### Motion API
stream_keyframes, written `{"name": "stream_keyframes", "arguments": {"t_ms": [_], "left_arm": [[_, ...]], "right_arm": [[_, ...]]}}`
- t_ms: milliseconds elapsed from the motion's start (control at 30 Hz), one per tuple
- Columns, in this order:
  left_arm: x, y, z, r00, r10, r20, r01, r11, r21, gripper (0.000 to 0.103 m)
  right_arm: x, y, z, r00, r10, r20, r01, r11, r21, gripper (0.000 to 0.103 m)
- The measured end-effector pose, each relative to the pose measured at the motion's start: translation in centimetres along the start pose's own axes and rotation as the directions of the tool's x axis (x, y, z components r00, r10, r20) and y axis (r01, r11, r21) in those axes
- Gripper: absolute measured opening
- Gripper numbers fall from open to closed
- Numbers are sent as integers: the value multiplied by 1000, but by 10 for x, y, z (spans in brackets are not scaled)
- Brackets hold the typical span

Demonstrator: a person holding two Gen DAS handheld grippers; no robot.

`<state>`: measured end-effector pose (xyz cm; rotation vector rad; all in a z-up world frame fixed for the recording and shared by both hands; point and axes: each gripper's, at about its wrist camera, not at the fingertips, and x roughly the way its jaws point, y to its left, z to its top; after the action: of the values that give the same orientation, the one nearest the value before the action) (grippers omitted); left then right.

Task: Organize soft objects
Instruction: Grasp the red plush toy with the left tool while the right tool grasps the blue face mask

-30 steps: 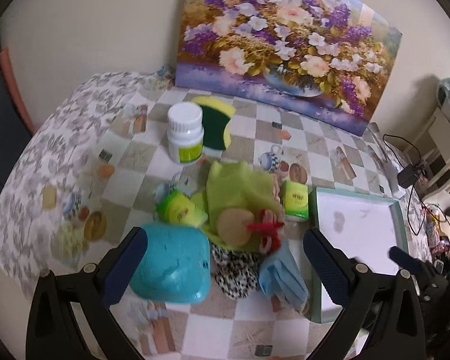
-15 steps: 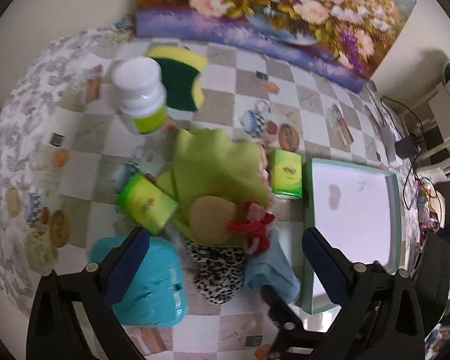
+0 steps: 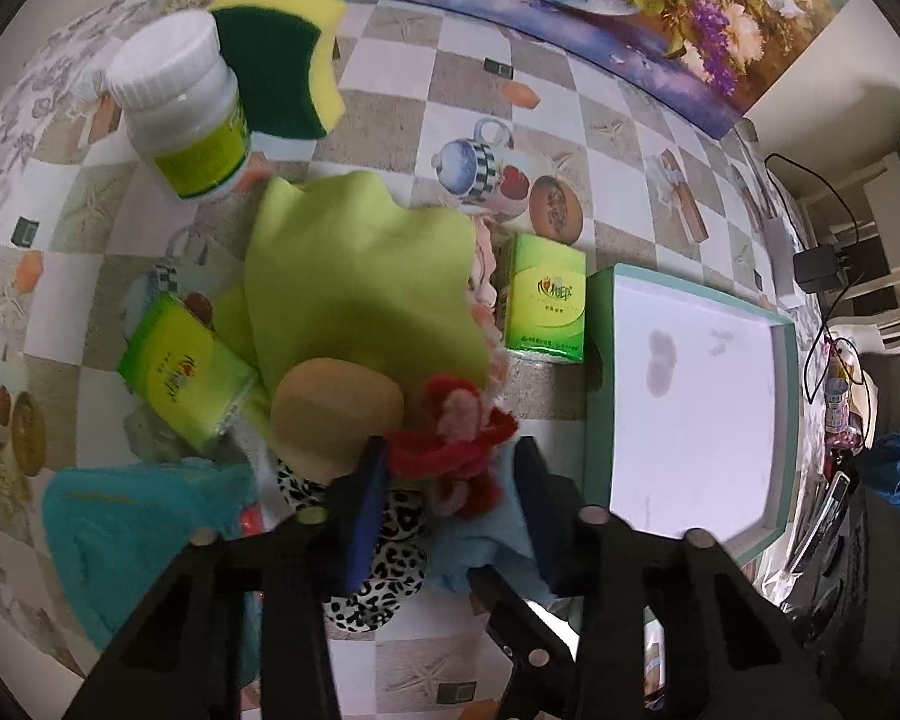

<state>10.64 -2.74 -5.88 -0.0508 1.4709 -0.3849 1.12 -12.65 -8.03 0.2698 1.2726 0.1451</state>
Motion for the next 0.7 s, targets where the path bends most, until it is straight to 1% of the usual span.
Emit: {"name": "stream_keyframes", "arguments": {"t_ms": [133,200,233,300,500,700], "left_arm": [[2,2,-2,1000,-16,7,16,999,-30,32],[1,3,-3,1000,-17,25,18,999,-48,31],[1,4,-4,999,-21,32,22,998,-57,30],[0,4,-5,999,-30,45,33,997,-72,30],[-2,7,-13,995,-32,95,44,991,-123,29],[-17,8,-21,984,-45,170,74,983,-170,29]], "right_arm": [[5,-3,0,1000,12,-10,-12,1000,8,32],[4,-3,-1,1000,20,-13,-20,1000,13,27],[6,-4,-2,1000,27,-14,-27,999,18,22],[8,-6,-2,999,35,-19,-35,999,27,15],[4,-9,-2,999,51,-4,-51,998,33,9],[-5,-10,-3,998,67,15,-68,997,29,9]]}}
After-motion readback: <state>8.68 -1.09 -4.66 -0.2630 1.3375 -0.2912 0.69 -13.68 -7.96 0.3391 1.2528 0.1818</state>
